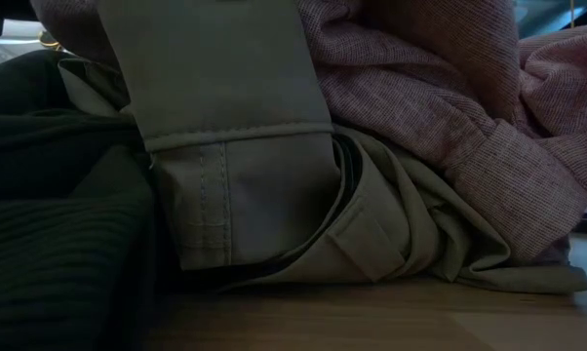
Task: Sort clothes
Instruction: Put the black boxer into the white laundry bin, then put the pink polo shirt into the white laundry bin
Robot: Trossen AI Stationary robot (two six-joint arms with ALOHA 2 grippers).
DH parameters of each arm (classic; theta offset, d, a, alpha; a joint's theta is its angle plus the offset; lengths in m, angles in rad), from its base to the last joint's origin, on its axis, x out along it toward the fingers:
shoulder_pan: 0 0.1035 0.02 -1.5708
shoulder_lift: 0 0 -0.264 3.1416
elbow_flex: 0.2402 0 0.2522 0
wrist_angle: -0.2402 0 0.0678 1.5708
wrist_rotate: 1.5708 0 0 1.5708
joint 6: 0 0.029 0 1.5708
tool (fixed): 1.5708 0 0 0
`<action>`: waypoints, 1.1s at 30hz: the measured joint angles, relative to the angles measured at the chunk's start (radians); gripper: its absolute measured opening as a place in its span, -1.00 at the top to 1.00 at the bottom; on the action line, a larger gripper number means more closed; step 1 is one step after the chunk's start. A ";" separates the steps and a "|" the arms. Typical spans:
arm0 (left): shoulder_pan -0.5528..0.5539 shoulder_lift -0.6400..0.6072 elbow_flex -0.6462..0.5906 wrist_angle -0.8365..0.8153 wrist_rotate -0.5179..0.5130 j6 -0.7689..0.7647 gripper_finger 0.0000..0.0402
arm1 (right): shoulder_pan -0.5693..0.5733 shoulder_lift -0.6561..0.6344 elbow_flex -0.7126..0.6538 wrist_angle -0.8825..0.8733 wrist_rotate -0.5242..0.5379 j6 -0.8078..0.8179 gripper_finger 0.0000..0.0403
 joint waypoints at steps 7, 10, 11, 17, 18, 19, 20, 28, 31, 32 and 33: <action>0.000 0.000 0.000 0.000 0.000 0.005 0.92 | -0.001 0.008 0.000 -0.016 -0.036 0.078 0.93; 0.000 0.000 0.000 0.000 0.000 0.003 0.92 | -0.001 0.008 0.000 -0.058 -0.036 0.084 0.84; 0.000 0.000 0.000 -0.003 0.000 0.002 0.92 | -0.001 0.008 0.000 -0.073 -0.035 0.089 0.78; 0.000 0.000 0.000 -0.058 0.000 -0.005 0.92 | 0.000 -0.016 0.000 -0.155 0.006 0.106 0.27; 0.000 0.000 0.000 -0.057 0.000 -0.005 0.92 | 0.000 -0.027 0.000 -0.164 0.002 0.106 0.18; 0.000 0.000 0.000 -0.055 0.000 -0.003 0.92 | 0.000 -0.041 0.000 -0.168 -0.004 0.106 0.10; 0.000 0.000 0.000 -0.054 0.000 -0.001 0.92 | 0.000 -0.057 0.001 -0.182 -0.015 0.104 0.03; 0.000 0.000 0.000 -0.049 0.000 0.002 0.92 | 0.052 -0.113 0.168 -0.483 -0.009 0.157 -0.17; 0.000 0.004 0.000 -0.039 0.000 0.001 0.92 | 0.135 -0.113 0.204 -0.490 -0.023 0.169 -0.17; 0.000 0.006 0.000 -0.041 0.000 -0.002 0.92 | 0.169 -0.113 0.205 -0.486 -0.007 0.183 -0.17; 0.000 0.009 0.000 -0.041 0.001 -0.005 0.92 | 0.199 -0.113 0.205 -0.486 0.010 0.194 -0.17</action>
